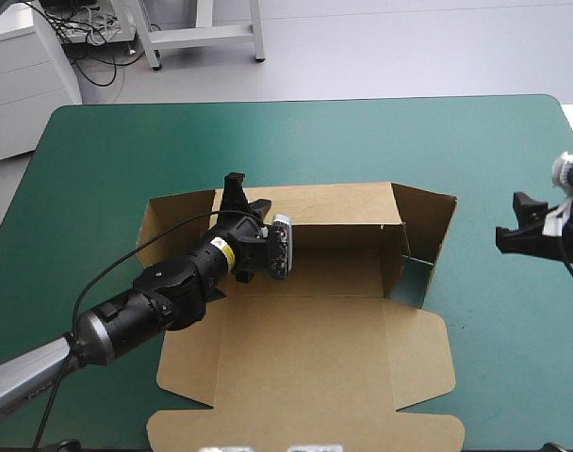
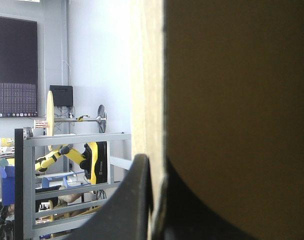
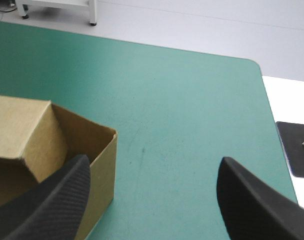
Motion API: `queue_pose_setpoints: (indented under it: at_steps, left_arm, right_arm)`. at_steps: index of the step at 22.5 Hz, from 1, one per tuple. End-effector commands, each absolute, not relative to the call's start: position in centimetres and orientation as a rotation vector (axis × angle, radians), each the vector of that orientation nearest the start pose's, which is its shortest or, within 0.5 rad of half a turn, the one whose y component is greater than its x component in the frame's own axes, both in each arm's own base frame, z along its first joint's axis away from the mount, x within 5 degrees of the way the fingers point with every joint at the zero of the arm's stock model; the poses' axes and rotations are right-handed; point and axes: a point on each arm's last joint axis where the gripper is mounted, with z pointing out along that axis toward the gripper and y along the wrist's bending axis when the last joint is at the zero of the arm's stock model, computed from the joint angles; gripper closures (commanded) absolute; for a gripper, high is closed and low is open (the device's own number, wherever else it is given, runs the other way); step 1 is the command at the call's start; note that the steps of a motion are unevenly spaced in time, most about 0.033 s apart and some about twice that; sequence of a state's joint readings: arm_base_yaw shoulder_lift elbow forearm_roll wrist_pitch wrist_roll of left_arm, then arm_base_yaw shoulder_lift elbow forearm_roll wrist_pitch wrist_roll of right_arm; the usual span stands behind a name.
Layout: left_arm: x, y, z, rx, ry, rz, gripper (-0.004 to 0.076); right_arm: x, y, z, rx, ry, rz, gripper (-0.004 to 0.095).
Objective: Fold the box
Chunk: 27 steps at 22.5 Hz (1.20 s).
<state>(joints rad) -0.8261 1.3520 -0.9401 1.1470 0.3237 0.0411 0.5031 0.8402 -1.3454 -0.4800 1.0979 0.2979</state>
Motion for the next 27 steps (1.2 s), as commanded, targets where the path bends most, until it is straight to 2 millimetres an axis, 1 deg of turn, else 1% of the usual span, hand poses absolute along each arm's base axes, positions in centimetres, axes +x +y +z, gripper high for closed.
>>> queue_pose_setpoints:
  at_steps: [1,2,3,4,8,10,12,13,14,15,16,17,19,23,25,27]
  left_arm:
    - [22.0,-20.0,31.2,1.558,1.326,0.476,0.0756]
    - [22.0,-20.0,31.2,1.552,1.332,0.472,0.0756]
    - [22.0,-20.0,31.2,1.552,1.332,0.472,0.0756]
    - [22.0,-20.0,31.2,1.552,1.332,0.472,0.0756]
    - [22.0,-20.0,31.2,1.552,1.332,0.472,0.0756]
    - [22.0,-20.0,31.2,1.552,1.332,0.472,0.0756]
    - [22.0,-20.0,31.2,1.552,1.332,0.471,0.0756]
    - [22.0,-20.0,31.2,1.552,1.332,0.471,0.0756]
    - [22.0,-20.0,31.2,1.55,1.334,0.47,0.0756]
    - [22.0,-20.0,31.2,1.546,1.338,0.466,0.0756]
    - [22.0,-20.0,31.2,1.546,1.338,0.466,0.0756]
    - [22.0,-20.0,31.2,1.544,1.34,0.465,0.0756]
    - [22.0,-20.0,31.2,1.544,1.34,0.465,0.0756]
    - [22.0,-20.1,31.3,1.543,1.336,0.457,0.0756]
    - [22.0,-20.1,31.3,1.524,1.354,0.44,0.0756]
    - [22.0,-20.1,31.2,1.52,1.361,0.44,0.0756]
  right_arm:
    - [13.0,2.4,51.0,-0.135,1.873,-0.091,0.0245]
    - [13.9,2.9,51.7,-0.136,1.87,-0.093,0.0245]
    - [14.5,3.2,51.9,-0.136,1.869,-0.096,0.0245]
    - [15.6,3.8,52.3,-0.139,1.876,-0.099,0.0245]
    - [18.4,5.3,53.0,-0.146,1.894,-0.111,0.0245]
    - [19.6,5.5,53.1,-0.137,1.907,-0.123,0.0245]
    - [21.3,5.0,52.9,-0.13,1.976,-0.097,0.0245]
    - [22.3,4.2,52.6,-0.125,2.019,-0.07,0.0245]
    - [22.9,3.8,52.2,-0.127,2.051,-0.037,0.0247]
    - [24.2,3.0,51.3,-0.135,2.104,0.038,0.0251]
    - [24.8,2.6,50.7,-0.134,2.14,0.076,0.0252]
    - [26.0,1.9,49.6,-0.129,2.21,0.155,0.0256]
    - [27.5,1.2,48.1,-0.116,2.287,0.188,0.0256]
    - [30.0,1.0,45.6,-0.142,2.397,0.218,0.0256]
    - [31.4,1.2,44.5,-0.149,2.428,0.251,0.0256]
    - [32.3,1.3,43.8,-0.165,2.428,0.266,0.0256]
